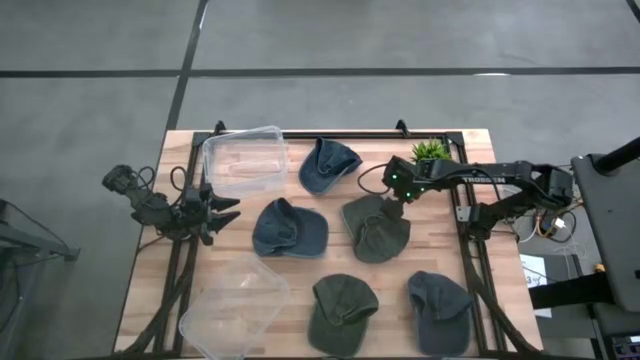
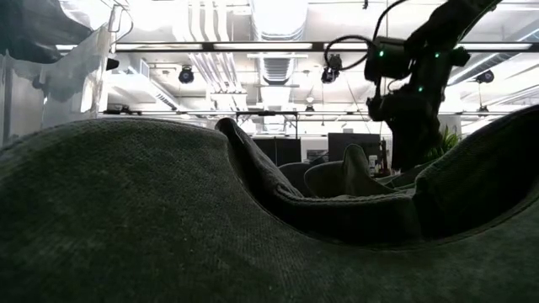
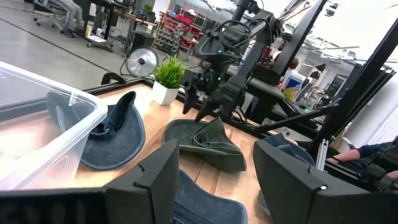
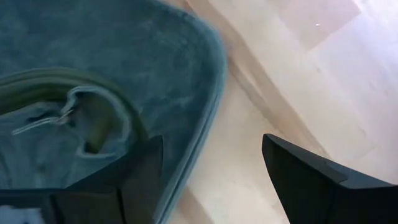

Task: Pick & Place hat
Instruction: Put the top gray cap into the top transparent bin

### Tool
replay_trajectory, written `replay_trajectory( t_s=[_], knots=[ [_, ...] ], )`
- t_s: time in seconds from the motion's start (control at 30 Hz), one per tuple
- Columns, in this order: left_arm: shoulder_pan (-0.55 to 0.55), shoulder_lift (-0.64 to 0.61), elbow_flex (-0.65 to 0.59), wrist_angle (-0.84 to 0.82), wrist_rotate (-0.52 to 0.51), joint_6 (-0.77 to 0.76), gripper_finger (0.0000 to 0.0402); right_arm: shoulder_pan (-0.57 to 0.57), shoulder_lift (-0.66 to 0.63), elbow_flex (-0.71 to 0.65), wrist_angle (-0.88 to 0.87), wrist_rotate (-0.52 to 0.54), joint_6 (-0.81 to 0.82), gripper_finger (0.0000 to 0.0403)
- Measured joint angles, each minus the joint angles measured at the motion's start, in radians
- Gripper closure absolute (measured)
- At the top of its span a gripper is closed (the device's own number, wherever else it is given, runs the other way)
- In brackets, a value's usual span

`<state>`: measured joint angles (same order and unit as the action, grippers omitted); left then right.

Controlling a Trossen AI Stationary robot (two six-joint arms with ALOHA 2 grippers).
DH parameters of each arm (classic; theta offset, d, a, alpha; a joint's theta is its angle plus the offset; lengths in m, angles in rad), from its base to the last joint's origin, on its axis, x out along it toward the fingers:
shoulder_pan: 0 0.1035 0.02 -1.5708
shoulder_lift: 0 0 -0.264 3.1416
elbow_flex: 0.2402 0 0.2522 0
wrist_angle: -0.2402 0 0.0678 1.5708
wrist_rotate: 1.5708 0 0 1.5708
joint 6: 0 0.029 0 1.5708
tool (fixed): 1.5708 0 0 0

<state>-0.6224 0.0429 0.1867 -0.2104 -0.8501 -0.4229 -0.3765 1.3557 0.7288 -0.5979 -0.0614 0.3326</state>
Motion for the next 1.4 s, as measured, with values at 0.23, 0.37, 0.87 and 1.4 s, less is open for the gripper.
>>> replay_trajectory(
  t_s=[0.23,0.37,0.87,1.4],
  knots=[
    [0.000,0.000,0.000,0.000,0.000,0.000,0.0202,-0.027,0.116,0.000,0.055,-0.082,-0.043,0.0133],
    [0.000,0.000,0.000,0.000,0.000,0.000,0.0202,-0.029,0.176,0.000,0.056,-0.115,-0.065,0.0153],
    [0.000,0.000,0.000,0.000,-0.001,0.000,0.0202,-0.035,0.113,-0.002,0.056,-0.142,-0.044,0.0311],
    [0.000,0.000,0.000,0.000,0.000,0.000,0.0202,-0.039,0.015,-0.008,0.042,-0.139,-0.018,0.0383]
  ],
)
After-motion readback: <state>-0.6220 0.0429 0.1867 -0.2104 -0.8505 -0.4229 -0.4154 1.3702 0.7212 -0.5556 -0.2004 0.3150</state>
